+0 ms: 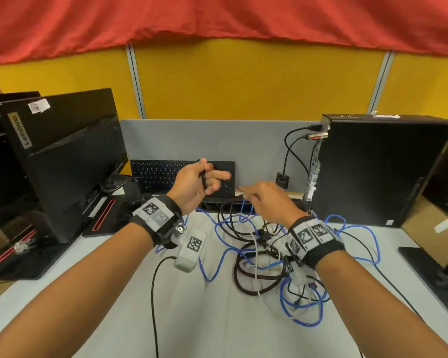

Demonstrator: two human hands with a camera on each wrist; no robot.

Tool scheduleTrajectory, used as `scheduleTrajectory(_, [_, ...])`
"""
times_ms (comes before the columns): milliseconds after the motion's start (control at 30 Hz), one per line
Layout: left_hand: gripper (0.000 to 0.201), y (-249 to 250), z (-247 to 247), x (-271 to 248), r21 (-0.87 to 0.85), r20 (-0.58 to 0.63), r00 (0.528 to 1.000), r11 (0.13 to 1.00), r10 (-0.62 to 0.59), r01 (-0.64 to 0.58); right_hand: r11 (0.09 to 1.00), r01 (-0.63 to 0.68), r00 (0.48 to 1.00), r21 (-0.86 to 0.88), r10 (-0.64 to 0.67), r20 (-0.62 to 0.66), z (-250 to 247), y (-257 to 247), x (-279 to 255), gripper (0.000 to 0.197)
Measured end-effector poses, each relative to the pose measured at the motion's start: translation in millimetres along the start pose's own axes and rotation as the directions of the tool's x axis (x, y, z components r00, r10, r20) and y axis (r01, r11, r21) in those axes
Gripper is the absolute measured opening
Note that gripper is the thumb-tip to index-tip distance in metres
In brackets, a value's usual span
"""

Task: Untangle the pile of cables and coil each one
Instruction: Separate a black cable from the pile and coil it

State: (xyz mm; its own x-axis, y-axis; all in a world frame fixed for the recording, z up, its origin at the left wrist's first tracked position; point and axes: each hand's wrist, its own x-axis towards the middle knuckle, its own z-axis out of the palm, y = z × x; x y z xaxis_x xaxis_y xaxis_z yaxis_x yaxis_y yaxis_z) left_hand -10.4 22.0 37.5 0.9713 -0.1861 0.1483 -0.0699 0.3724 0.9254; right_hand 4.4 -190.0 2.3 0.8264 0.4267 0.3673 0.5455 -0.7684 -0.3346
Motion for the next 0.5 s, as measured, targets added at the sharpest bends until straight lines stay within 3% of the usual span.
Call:
scheduleTrajectory(100, [0.038,-12.1,12.2,3.2,-0.125,-0.028,0.996,0.989,0.079,-0.082,0.963,0.141,0.973,-0.228,-0.093,0.209,9.5,-24.2,-1.4,0.031])
scheduleTrajectory(133, [0.036,-17.9,15.5,4.6,-0.033,-0.023,0.993,0.993,0.114,-0.114,0.953,0.181,0.963,-0.245,-0.121,0.242,12.7,-33.2,-1.8,0.03])
scheduleTrajectory(167, [0.034,-23.6,16.4,6.4,0.167,-0.017,0.987,0.973,0.161,-0.156,0.948,0.215,0.956,-0.236,-0.155,0.249,14.1,-39.9,-1.9,0.027])
scheduleTrajectory(200, [0.033,-27.8,15.8,7.2,0.424,0.009,0.98,0.886,0.2,-0.185,0.948,0.238,0.955,-0.21,-0.189,0.229,12.1,-44.3,-2.2,0.023])
scheduleTrajectory(233, [0.032,-30.6,13.1,4.9,0.649,0.062,0.977,0.735,0.206,-0.196,0.957,0.24,0.96,-0.164,-0.209,0.185,8.3,-45.7,-2.0,0.019])
scheduleTrajectory(267, [0.03,-32.7,10.4,2.2,0.784,0.122,0.976,0.586,0.18,-0.206,0.969,0.224,0.97,-0.106,-0.21,0.124,2.7,-43.1,-1.0,0.016])
scheduleTrajectory(300, [0.031,-34.6,7.4,-1.5,0.834,0.156,0.981,0.516,0.117,-0.194,0.98,0.196,0.979,-0.044,-0.194,0.059,-3.2,-37.7,0.8,0.015])
scheduleTrajectory(333, [0.032,-35.6,4.3,-5.4,0.837,0.163,0.986,0.522,0.045,-0.162,0.986,0.165,0.986,0.022,-0.165,-0.006,-9.2,-31.0,2.7,0.014])
scheduleTrajectory(500, [0.046,-26.9,-6.6,-17.7,0.608,0.165,0.976,0.794,-0.143,0.013,0.957,0.087,0.961,0.278,-0.006,-0.278,-18.6,-1.2,6.0,0.015])
